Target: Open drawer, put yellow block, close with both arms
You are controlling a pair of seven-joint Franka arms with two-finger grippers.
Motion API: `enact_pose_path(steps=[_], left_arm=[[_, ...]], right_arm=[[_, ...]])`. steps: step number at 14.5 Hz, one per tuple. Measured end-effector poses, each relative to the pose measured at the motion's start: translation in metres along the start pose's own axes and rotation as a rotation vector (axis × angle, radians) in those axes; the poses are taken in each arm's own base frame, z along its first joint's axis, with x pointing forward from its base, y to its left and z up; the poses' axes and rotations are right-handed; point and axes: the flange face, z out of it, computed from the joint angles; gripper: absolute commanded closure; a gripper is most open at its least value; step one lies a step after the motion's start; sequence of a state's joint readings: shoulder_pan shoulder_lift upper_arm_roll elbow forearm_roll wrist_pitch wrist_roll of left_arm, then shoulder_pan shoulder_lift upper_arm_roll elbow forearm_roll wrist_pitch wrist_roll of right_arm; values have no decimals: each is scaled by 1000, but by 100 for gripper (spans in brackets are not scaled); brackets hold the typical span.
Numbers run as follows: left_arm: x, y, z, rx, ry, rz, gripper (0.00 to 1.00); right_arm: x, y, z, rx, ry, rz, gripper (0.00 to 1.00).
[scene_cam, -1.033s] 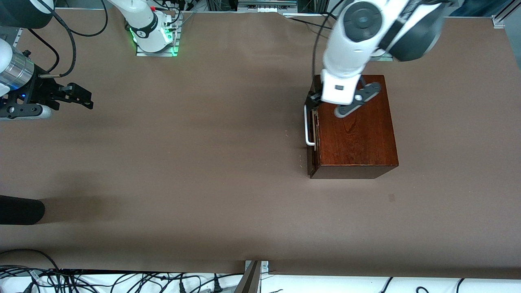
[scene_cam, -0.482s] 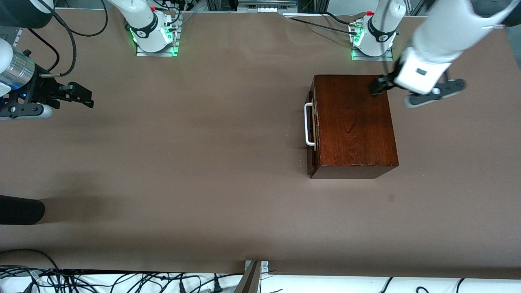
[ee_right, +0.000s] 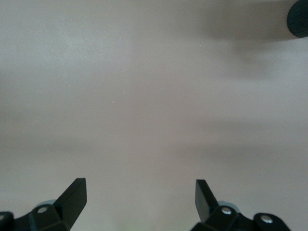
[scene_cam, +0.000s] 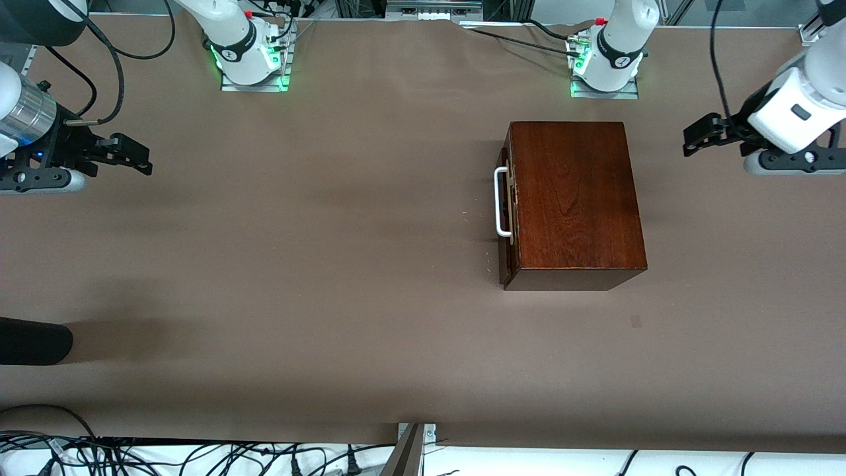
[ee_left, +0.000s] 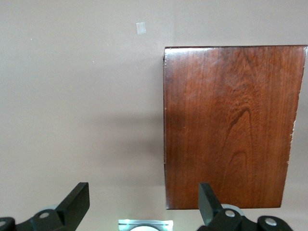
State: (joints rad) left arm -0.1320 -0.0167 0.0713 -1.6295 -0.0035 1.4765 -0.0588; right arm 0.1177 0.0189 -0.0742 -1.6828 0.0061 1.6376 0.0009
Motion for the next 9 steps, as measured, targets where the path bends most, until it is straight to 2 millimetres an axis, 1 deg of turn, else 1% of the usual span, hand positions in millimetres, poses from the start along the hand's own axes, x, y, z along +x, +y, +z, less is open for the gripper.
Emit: enact_pose_path(steps=[2, 9], left_arm=[[0, -8, -2, -3, 5, 6, 0], [-1, -5, -4, -3, 18, 12, 0]], right_arm=[[0, 0, 0, 0, 0, 0, 0], [0, -5, 0, 0, 0, -8, 0]])
